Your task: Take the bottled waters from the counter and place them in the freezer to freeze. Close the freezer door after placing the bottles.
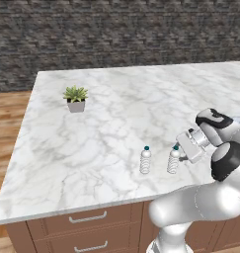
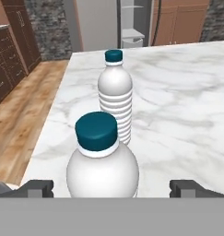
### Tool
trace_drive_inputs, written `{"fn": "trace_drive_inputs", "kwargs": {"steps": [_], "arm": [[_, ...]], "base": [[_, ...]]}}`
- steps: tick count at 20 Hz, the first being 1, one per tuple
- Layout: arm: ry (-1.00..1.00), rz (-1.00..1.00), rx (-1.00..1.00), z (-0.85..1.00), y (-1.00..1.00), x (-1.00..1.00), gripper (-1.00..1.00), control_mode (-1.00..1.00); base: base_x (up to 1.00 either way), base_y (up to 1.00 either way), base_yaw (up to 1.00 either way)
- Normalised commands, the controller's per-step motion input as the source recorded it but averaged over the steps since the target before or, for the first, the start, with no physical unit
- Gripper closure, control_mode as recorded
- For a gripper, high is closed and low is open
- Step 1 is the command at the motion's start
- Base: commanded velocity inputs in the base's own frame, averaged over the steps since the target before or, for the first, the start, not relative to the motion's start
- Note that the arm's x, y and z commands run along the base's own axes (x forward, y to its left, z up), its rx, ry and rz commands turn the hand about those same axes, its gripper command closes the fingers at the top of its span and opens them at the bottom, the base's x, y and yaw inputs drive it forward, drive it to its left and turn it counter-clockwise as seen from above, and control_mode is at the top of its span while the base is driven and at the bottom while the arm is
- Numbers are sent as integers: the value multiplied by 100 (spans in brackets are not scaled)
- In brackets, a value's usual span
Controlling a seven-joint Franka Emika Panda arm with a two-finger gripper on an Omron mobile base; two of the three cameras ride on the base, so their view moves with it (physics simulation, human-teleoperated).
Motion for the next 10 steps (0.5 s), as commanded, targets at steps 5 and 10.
{"fn": "trace_drive_inputs", "kwargs": {"steps": [5, 10], "arm": [[0, 6, 0, -2, 21, 0, -100, -100], [0, 6, 0, 0, 18, 0, -100, -100]], "base": [[0, 0, 0], [0, 0, 0]]}}
